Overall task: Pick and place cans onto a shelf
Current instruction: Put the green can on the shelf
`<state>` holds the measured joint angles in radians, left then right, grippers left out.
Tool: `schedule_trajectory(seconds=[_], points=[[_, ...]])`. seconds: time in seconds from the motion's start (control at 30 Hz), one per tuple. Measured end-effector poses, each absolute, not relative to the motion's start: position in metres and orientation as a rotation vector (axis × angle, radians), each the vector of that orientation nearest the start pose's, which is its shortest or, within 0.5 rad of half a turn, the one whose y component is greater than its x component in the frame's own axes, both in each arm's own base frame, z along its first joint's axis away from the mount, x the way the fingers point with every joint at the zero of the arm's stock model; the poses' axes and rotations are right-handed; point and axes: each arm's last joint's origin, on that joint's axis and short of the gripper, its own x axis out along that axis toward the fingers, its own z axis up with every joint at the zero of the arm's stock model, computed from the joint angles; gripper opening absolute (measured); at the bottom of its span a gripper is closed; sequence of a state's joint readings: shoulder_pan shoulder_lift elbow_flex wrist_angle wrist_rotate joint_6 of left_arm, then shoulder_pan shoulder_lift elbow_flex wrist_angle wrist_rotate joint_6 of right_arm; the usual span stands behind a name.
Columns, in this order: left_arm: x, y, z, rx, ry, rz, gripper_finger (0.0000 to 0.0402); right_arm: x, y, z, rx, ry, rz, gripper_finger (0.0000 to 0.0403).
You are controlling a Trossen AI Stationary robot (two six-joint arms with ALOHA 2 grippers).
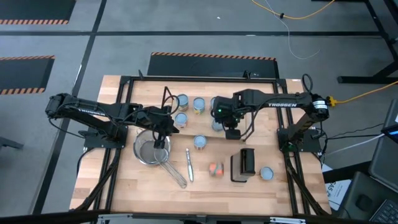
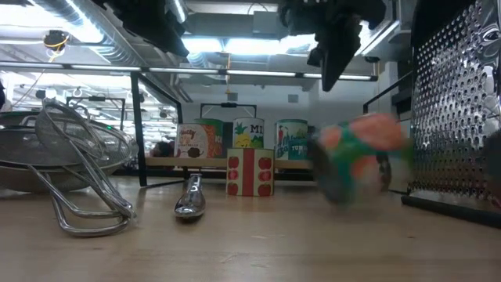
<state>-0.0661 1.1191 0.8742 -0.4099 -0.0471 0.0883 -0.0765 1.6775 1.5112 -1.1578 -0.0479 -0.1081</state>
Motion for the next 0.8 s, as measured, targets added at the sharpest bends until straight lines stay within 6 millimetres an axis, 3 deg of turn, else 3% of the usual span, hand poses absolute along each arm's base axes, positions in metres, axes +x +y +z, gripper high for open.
schedule_trajectory(seconds=[0.4, 0.6, 0.8], points=[[0.233, -0.015, 0.281, 0.107, 0.652, -0.056, 0.0014, 0.327, -0.011, 0.291, 0.073, 1.271, 0.197, 0.0006], [0.233, -0.015, 0.281, 0.090, 0.653, -0.051, 0.0014, 0.337, 0.019, 0.296, 0.111, 1.155, 0.370, 0.0006], [0.233, -0.015, 0.281, 0.035, 0.654, -0.036, 0.0014, 0.343, 0.042, 0.299, 0.060, 1.069, 0.438, 0.0007]])
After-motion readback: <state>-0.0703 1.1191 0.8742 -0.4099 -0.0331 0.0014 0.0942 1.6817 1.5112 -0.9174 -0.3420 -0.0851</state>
